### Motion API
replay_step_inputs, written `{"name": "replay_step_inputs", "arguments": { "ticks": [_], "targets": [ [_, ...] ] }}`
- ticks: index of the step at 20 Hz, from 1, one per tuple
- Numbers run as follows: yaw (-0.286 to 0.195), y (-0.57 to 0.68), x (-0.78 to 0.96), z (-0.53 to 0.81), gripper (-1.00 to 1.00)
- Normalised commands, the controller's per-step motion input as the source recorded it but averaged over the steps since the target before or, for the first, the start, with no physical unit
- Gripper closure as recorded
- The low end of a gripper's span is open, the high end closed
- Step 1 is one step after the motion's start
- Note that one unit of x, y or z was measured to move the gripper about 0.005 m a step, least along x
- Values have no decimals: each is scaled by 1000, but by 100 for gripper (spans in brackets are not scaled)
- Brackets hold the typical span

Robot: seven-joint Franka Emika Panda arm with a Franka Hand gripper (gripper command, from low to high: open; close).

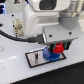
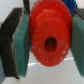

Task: Insert the blue gear onto the right peg, followed by the red gear

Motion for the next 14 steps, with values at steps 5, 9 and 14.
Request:
{"name": "replay_step_inputs", "arguments": {
  "ticks": [5,9,14],
  "targets": [
    [0,-65,9,137,100],
    [0,-127,5,253,100],
    [0,-101,10,124,100]
  ]
}}
